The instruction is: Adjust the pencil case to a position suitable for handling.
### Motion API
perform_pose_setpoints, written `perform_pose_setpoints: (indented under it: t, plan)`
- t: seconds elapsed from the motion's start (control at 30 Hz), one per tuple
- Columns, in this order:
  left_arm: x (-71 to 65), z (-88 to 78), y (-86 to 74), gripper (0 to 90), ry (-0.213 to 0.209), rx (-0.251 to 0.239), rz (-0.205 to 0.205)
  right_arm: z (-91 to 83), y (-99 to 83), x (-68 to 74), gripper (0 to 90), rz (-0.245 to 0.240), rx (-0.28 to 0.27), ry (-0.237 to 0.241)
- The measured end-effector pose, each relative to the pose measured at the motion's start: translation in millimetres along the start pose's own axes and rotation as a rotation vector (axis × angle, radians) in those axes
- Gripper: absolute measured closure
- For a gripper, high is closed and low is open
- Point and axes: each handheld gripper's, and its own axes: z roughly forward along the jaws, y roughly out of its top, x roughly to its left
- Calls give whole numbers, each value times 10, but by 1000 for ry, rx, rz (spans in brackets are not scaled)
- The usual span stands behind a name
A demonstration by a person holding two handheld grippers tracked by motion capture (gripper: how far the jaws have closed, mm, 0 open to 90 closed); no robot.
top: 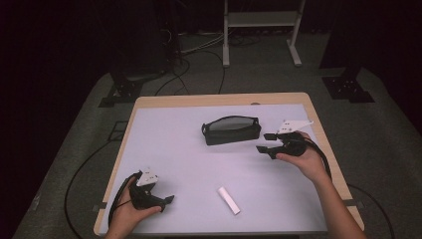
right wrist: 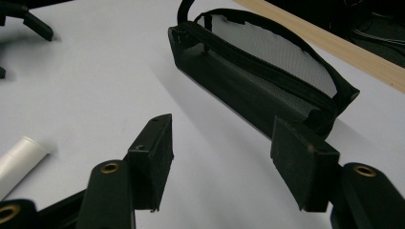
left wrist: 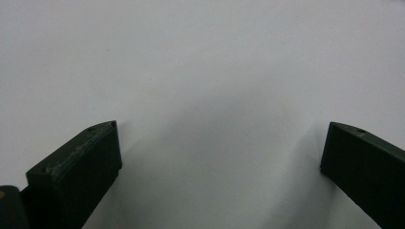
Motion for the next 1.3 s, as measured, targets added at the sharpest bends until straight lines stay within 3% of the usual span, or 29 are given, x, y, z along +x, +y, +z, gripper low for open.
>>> perform_pose_setpoints:
  t: [1.3]
  plan:
    - [-2, 1, -1, 0, 1, 1, 2, 438, 555, -193, 429, -99, 1, 65]
